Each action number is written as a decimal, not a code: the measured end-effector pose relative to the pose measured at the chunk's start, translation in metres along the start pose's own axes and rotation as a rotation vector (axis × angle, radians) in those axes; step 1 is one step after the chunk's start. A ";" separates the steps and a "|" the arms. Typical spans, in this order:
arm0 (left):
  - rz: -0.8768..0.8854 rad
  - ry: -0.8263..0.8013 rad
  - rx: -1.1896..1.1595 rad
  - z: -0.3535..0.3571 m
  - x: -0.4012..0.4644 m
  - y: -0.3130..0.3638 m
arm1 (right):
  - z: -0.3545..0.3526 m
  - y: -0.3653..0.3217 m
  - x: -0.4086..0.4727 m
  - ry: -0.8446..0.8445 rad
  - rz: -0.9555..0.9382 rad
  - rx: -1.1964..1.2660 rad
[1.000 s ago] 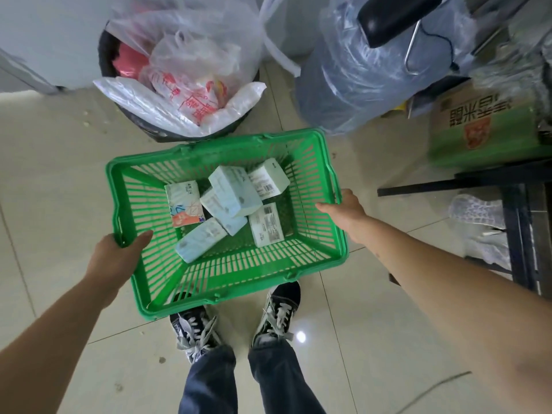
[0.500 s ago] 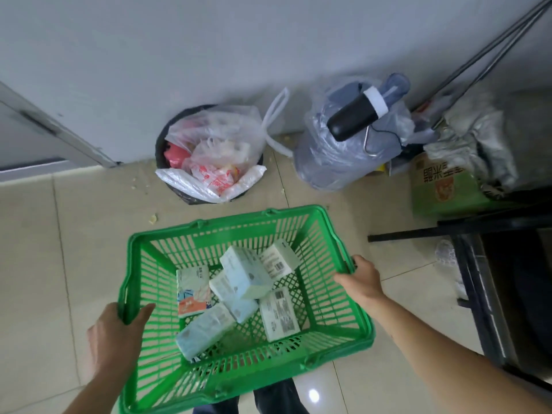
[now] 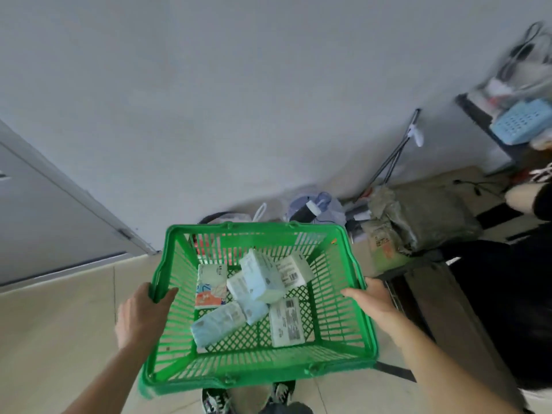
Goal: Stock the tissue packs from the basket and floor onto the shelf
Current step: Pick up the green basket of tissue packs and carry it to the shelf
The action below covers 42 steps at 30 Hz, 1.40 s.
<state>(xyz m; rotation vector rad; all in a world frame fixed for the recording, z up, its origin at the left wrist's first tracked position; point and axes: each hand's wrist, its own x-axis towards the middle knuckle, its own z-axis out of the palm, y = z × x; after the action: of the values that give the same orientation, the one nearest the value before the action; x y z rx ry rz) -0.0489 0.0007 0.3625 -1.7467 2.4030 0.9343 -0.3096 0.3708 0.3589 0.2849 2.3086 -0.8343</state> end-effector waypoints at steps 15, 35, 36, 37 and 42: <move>0.477 -0.097 0.074 -0.121 -0.049 0.138 | -0.065 0.044 -0.193 0.299 0.209 0.389; 1.231 -0.607 0.309 -0.003 -0.286 0.192 | 0.005 0.297 -0.491 0.810 0.805 0.872; 1.255 -0.647 0.304 0.003 -0.310 0.191 | 0.009 0.313 -0.506 0.830 0.830 0.901; 1.273 -0.683 0.316 0.009 -0.335 0.188 | 0.013 0.330 -0.520 0.843 0.858 0.929; 1.453 -0.724 0.363 0.043 -0.441 0.179 | 0.021 0.402 -0.580 0.920 0.943 1.052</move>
<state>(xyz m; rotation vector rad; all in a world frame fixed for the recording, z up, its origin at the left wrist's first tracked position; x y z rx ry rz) -0.0552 0.4337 0.5650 0.6274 2.6539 0.7651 0.3031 0.6780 0.5261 2.3620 1.7201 -1.4403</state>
